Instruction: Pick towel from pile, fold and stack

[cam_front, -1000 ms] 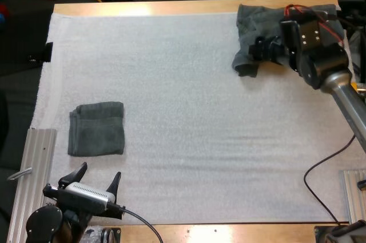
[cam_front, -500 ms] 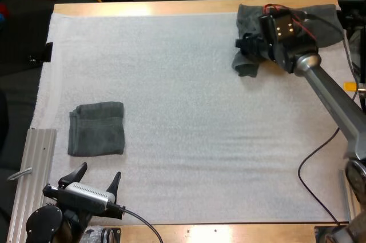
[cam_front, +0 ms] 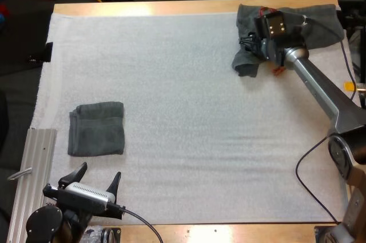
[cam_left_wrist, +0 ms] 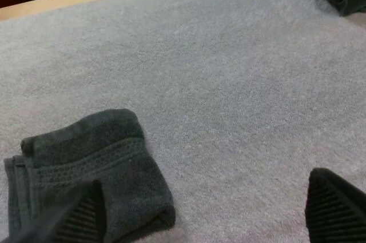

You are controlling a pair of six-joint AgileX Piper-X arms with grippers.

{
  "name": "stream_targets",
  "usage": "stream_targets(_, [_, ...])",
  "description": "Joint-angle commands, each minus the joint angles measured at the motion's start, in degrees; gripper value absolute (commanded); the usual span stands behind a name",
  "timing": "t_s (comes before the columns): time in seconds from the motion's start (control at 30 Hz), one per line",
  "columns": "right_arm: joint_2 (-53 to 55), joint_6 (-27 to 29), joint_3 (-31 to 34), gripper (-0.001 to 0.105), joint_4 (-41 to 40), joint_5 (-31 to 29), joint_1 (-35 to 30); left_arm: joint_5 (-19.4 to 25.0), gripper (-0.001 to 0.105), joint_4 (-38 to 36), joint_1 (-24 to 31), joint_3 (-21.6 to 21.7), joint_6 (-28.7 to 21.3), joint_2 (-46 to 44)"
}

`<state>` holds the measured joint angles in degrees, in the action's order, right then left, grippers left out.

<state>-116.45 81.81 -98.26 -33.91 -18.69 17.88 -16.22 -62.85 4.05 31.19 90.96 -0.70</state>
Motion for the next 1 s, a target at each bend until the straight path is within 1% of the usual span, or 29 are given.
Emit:
stream_targets(0.0, [-0.42,-0.41,-0.5,0.077,0.5,-0.36,-0.6,-0.21,0.069,0.72,-0.02,0.05,0.44,-7.91])
stream_targets(0.17, [-3.08,-1.03,-0.5,0.077,1.0,2.29,-1.62,-0.21,0.069,0.72,-0.02,0.05,0.44,-7.91])
stream_targets(0.37, [-4.96,-1.03,-0.5,0.077,1.2,4.14,-1.65,-0.21,0.069,0.72,-0.02,0.05,0.44,-7.91])
stream_targets(0.43, [-4.96,-1.03,-0.5,0.073,1.47,3.94,-1.65,-0.21,0.069,0.72,-0.02,0.05,0.44,-7.91])
stream_targets(0.53, [-4.84,-1.03,-0.63,0.057,2.29,3.72,-1.65,-0.21,0.069,0.72,-0.02,0.05,0.44,-7.91])
stream_targets(0.57, [-4.84,-1.03,-0.63,0.055,2.28,3.64,-1.65,-0.21,0.069,0.72,-0.02,0.05,0.44,-7.91])
stream_targets(0.63, [-4.84,-1.03,-0.63,0.045,2.28,3.58,-1.65,-0.21,0.069,0.72,-0.02,0.05,0.44,-7.91])
stream_targets(0.8, [-4.84,-1.03,-0.63,0.013,2.28,3.94,-1.65,-0.21,0.069,0.72,-0.02,0.05,0.44,-7.91])
stream_targets(0.9, [-4.84,-1.03,-0.63,0.001,2.28,5.76,-1.65,-0.21,0.069,0.72,-0.02,0.05,0.44,-7.91])
stream_targets(0.97, [-4.66,-0.83,-0.63,0.001,2.17,5.89,-1.65,-0.21,0.069,0.72,-0.02,0.05,0.44,-7.91])
